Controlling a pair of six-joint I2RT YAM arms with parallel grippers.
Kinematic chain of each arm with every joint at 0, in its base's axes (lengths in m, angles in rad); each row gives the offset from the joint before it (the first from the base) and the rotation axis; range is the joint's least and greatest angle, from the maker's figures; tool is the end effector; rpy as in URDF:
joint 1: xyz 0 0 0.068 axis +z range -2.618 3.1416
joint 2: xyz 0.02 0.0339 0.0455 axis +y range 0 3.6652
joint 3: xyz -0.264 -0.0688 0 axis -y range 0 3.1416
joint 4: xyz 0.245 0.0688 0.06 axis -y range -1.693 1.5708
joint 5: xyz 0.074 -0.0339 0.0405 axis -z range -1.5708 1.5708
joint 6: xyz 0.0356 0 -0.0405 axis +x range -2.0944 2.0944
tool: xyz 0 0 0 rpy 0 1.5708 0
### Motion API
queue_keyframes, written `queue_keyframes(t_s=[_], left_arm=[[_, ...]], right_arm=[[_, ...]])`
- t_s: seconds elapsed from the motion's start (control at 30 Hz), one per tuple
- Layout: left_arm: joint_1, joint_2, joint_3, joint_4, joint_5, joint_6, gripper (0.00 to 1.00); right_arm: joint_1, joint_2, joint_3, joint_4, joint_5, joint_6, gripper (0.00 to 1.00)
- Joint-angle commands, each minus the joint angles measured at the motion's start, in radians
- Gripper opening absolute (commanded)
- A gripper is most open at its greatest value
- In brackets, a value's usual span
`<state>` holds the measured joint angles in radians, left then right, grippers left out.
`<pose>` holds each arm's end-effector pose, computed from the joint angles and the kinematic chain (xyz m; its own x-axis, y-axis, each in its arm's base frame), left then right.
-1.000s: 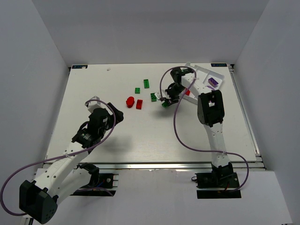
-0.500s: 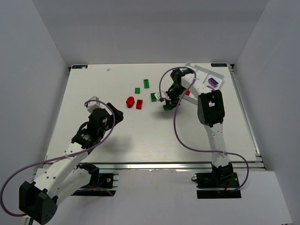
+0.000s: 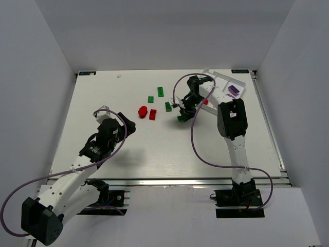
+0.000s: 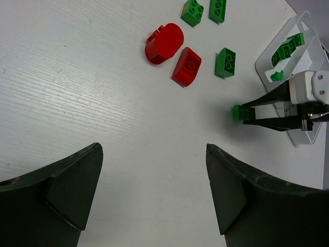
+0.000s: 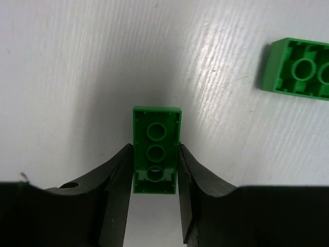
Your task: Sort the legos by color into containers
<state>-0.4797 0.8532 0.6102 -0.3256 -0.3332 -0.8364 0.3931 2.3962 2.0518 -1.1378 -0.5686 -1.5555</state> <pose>0.1733 -0.0771 0.2537 -0.4623 -0.5501 -0.6954 -0.2261 0.8315 -0.5074 0.4306 0.1993 0.1627 0.3527 -0.7659 -0.5376 -0.9256 -0.3699 -0.0803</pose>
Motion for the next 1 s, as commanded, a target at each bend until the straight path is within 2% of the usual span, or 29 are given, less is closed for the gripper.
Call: queue_keyframes(t_s=[0.0,0.13,0.23,0.27,0.33,0.37,0.47,0.5,0.67,0.8,0.83,0.97], left_arm=[[0.004,-0.002,-0.015,0.034,0.002,0.0,0.9],[0.004,0.006,-0.023,0.054,0.011,0.003,0.9],[0.004,0.018,-0.026,0.066,0.019,0.005,0.91],[0.004,0.024,-0.026,0.068,0.022,0.006,0.91],[0.004,0.027,-0.027,0.076,0.026,0.008,0.91],[0.004,0.027,-0.029,0.08,0.031,0.01,0.91],[0.004,0.033,-0.03,0.088,0.034,0.011,0.91],[0.004,0.035,-0.03,0.089,0.036,0.011,0.9],[0.004,0.047,-0.029,0.1,0.043,0.013,0.9],[0.004,0.06,-0.027,0.105,0.051,0.008,0.91],[0.004,0.06,-0.027,0.108,0.054,0.007,0.9],[0.004,0.069,-0.027,0.108,0.06,-0.003,0.9]], right_arm=[[-0.005,-0.143,-0.042,0.117,-0.102,0.233,0.01],[-0.028,-0.279,-0.155,0.335,-0.093,0.533,0.01],[-0.066,-0.324,-0.177,0.473,-0.06,0.685,0.01],[-0.097,-0.33,-0.185,0.507,-0.041,0.795,0.02],[-0.132,-0.338,-0.186,0.608,-0.024,0.911,0.02],[-0.17,-0.335,-0.185,0.639,0.002,1.03,0.02],[-0.239,-0.301,-0.156,0.72,0.032,1.176,0.02],[-0.25,-0.289,-0.136,0.734,0.083,1.254,0.02],[-0.27,-0.252,-0.144,0.835,0.208,1.339,0.09],[-0.281,-0.201,-0.124,0.898,0.182,1.39,0.13],[-0.283,-0.166,-0.067,0.898,0.177,1.41,0.14],[-0.283,-0.103,-0.01,0.929,0.167,1.443,0.19]])
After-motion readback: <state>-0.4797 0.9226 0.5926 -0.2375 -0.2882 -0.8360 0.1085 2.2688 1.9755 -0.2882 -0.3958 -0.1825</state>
